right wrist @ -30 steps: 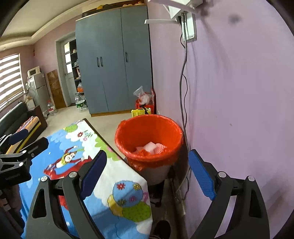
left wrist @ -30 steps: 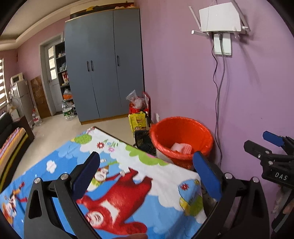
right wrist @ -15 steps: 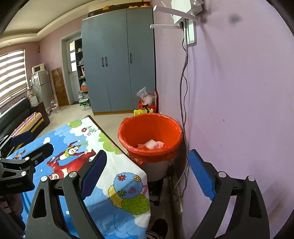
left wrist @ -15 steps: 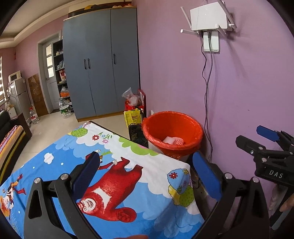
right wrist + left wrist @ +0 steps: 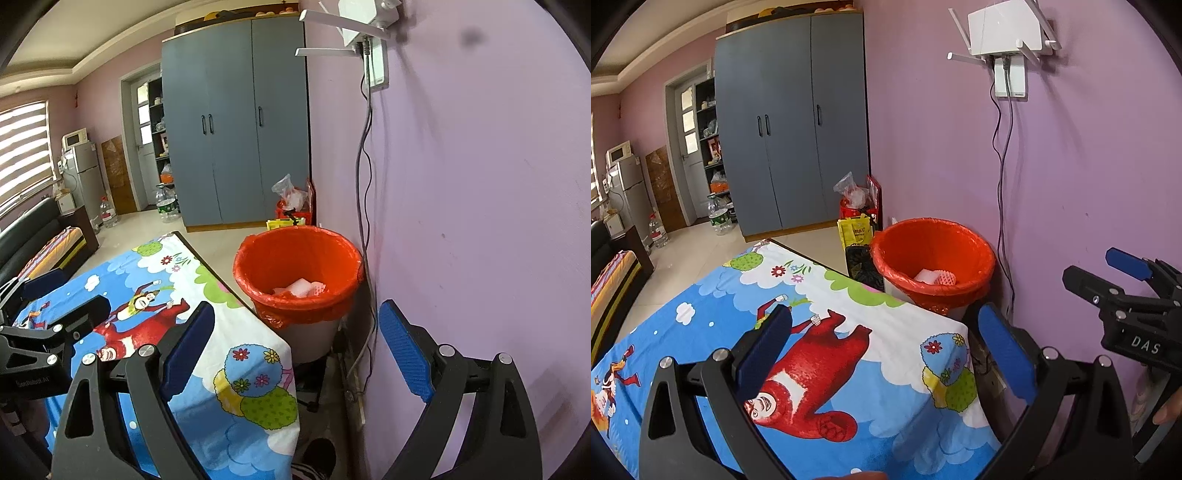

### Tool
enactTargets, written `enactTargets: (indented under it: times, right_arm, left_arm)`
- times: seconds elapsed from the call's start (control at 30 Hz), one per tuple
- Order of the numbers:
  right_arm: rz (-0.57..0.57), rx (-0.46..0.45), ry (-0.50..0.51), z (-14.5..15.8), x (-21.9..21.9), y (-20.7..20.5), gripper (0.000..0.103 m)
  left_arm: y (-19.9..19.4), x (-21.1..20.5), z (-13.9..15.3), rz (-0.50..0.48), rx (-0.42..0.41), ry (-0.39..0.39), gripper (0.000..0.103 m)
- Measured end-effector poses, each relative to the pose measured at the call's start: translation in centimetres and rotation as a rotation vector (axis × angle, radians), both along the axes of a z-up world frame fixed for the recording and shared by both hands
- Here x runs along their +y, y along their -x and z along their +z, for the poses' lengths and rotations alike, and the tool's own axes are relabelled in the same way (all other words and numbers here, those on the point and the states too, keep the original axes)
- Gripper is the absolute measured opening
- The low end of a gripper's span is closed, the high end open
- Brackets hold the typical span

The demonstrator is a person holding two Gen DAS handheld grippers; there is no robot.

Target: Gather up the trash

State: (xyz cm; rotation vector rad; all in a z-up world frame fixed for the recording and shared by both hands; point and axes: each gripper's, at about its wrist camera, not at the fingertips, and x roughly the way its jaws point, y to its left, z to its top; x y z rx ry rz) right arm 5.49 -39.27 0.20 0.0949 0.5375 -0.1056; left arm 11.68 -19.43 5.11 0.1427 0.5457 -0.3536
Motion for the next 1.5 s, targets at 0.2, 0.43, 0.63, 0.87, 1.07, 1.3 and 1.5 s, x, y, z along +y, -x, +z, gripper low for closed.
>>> enactTargets:
  times: [0.2,0.43,0.63,0.87,1.07,1.3,1.5]
  right_arm:
    - [0.002,-0.002,-0.004,-0.1,-0.1,0.0,0.085]
    - [-0.002,-0.004,-0.012,-0.2,-0.3,0.1,0.085]
    - [-0.001,-0.005,-0.012,-0.2,-0.2,0.2,0.085]
    - [0.005,-0.008,0.008,0.0,-0.1,0.2,0.085]
    - [0.009,-0.011,0.017,0.3,-0.1,0.2,0.085]
    - [0.015,-0.022,0.026,0.6,0.2,0.4,0.085]
    - [0.026,-0.02,0.035,0.6,0.5,0.4,0.085]
  left_arm:
    - [0.1,0.0,0.1,0.009,-0.006,0.016,0.098]
    - [0.4,0.5,0.5,-0.001,-0.023,0.063,0.098]
    - [0.9,0.9,1.0,0.002,-0.053,0.104,0.098]
    - [0.9,1.2,1.0,0.011,-0.052,0.117,0.098]
    - [1.0,1.3,1.1,0.013,-0.056,0.114,0.098]
    - [1.1,1.9,1.1,0.016,-0.064,0.132,0.098]
    - [1.2,2.2,1.1,0.02,-0.065,0.131,0.098]
